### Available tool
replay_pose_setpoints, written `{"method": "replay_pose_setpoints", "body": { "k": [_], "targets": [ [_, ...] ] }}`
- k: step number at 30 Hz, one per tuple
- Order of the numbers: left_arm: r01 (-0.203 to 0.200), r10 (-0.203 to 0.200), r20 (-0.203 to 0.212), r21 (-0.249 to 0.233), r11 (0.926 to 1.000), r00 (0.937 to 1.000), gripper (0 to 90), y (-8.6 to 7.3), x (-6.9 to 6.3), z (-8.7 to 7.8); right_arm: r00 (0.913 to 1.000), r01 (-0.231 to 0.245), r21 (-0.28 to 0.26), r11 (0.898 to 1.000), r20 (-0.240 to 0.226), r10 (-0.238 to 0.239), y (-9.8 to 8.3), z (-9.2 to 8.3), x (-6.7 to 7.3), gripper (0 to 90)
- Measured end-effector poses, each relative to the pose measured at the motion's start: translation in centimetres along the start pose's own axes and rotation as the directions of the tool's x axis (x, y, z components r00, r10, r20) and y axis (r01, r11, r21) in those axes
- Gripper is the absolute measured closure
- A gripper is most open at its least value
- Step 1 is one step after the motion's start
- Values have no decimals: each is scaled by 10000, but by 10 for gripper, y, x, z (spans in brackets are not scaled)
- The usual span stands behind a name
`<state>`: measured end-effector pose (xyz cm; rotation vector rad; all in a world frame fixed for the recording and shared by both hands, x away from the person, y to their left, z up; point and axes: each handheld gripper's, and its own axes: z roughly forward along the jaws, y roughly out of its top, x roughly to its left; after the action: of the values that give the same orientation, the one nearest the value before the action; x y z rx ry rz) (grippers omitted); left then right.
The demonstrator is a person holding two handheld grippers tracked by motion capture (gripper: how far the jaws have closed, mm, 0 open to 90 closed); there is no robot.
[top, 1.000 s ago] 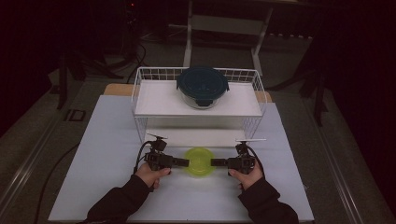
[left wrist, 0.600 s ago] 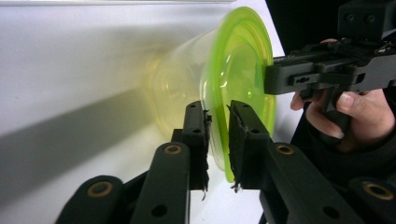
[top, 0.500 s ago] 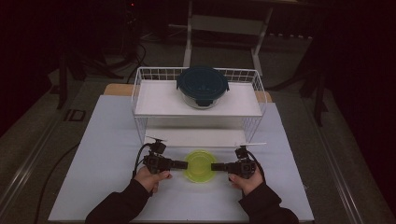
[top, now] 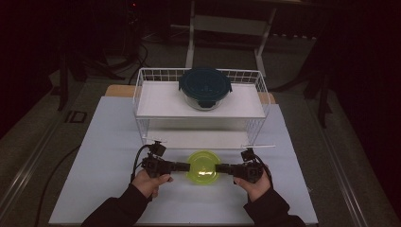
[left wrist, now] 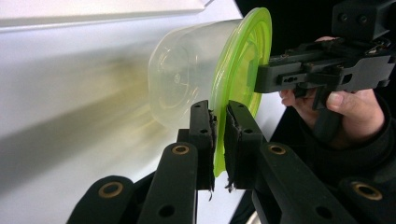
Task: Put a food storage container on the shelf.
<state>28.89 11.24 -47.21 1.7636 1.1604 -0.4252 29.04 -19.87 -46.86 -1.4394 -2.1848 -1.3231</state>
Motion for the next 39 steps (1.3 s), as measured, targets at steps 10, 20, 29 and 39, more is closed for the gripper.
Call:
{"method": "replay_pose_setpoints", "body": {
  "k": [10,20,29,39],
  "targets": [
    [-502,513,251,-443,9978,9984,816,9,-22,-20,9984,557,-533,9970,3,-558,10,-21,24,803],
    [-845,849,21,-781,9934,9964,818,17,-38,-35,9966,823,-911,9924,35,-823,22,-30,40,804],
    [-1157,1158,-49,-1042,9878,9933,819,29,-52,-49,9937,1120,-1295,9852,43,-1124,34,-40,54,805],
    [-1519,1526,-81,-1566,9759,9883,819,45,-69,-66,9872,1578,-1815,9706,59,-1594,54,-53,71,805]
  ]
}}
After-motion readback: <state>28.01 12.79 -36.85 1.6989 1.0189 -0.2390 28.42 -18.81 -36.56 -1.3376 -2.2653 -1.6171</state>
